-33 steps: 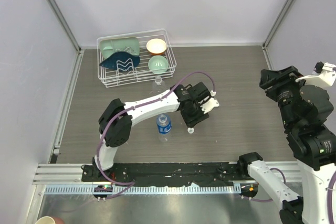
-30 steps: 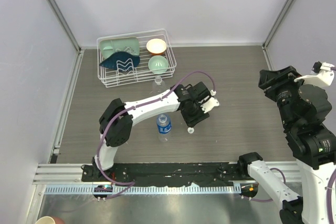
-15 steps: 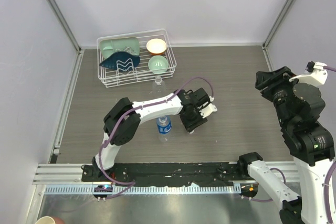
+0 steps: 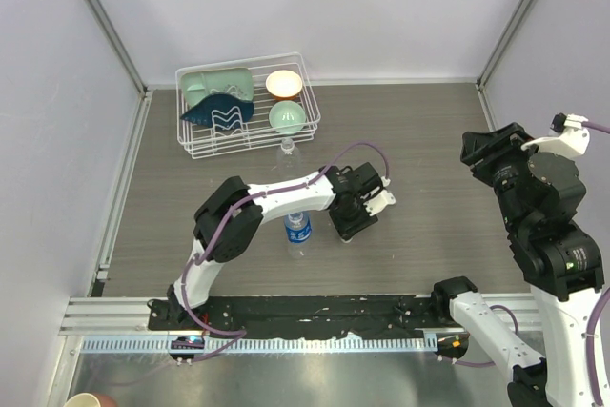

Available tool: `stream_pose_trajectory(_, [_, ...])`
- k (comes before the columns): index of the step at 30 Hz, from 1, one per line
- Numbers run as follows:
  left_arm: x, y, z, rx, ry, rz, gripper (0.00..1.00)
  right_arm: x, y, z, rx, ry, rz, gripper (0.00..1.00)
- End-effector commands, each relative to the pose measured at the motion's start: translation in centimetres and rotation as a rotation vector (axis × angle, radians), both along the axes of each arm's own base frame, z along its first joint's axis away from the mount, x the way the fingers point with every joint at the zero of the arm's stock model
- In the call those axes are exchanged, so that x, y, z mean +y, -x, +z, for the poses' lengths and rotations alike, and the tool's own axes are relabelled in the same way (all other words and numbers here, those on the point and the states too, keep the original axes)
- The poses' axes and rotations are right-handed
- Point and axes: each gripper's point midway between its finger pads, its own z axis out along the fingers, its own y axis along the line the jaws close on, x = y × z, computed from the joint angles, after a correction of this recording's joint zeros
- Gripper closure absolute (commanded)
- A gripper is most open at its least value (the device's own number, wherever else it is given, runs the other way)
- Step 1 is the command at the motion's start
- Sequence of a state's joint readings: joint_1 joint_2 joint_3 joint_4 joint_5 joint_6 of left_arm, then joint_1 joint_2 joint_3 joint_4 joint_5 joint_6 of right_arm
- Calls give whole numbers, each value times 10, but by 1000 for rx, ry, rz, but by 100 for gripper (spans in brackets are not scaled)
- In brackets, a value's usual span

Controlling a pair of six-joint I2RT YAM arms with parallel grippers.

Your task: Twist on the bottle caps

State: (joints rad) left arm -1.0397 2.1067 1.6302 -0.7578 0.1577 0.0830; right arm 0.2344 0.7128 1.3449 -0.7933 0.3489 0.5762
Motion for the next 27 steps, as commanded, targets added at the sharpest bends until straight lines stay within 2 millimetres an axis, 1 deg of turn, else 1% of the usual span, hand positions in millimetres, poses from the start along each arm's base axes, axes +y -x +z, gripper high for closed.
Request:
stream_pose_trajectory(1, [-9,-5,3,-27,38,-5,59,0,-1,12,-47,6,6,49])
stream_pose_trajectory(4, [-12,-5,1,-20,43,-5,59,0,0,13,-51,12,7,49])
stream_pose_trajectory(5, [-12,-5,-5,-11,32,-6,60,0,0,13,-50,17,8,49])
stream_pose_trajectory(10, [-10,-3,-16,4,12,-13,67,0,1,16,-55,22,13,50])
stream_pose_trajectory(11, [-9,-3,-19,5,7,-13,71,0,2,16,-55,24,12,50])
stream_pose_trajectory(13, [-9,-3,-21,4,7,-15,74,1,2,18,-58,24,20,50])
stream_pose_trajectory(14, [-9,-2,-22,7,6,-19,81,1,1,18,-56,24,20,50])
stream_pose_trajectory(16, [-10,-2,-22,7,7,-21,90,2,1,19,-58,23,26,51])
stream_pose_trajectory(17, [-9,-2,-22,8,5,-23,100,3,1,19,-58,23,29,51])
stream_pose_trajectory(20, [-9,-1,-24,12,3,-28,100,3,1,20,-59,20,30,52])
stream_pose_trajectory(22, [-10,-1,-20,8,8,-29,100,4,0,21,-61,19,31,52])
stream_pose_trajectory(24, [-13,-6,-7,-14,25,-23,100,3,0,20,-58,18,28,53])
stream_pose_trajectory(25, [-13,-11,9,-46,35,-18,100,4,-1,19,-55,11,29,53])
stream_pose_trajectory(26, [-13,-15,21,-72,45,-16,100,4,-2,19,-54,4,26,53])
stream_pose_trajectory(27, [-18,-22,44,-120,77,-11,100,6,-5,14,-44,-3,30,53])
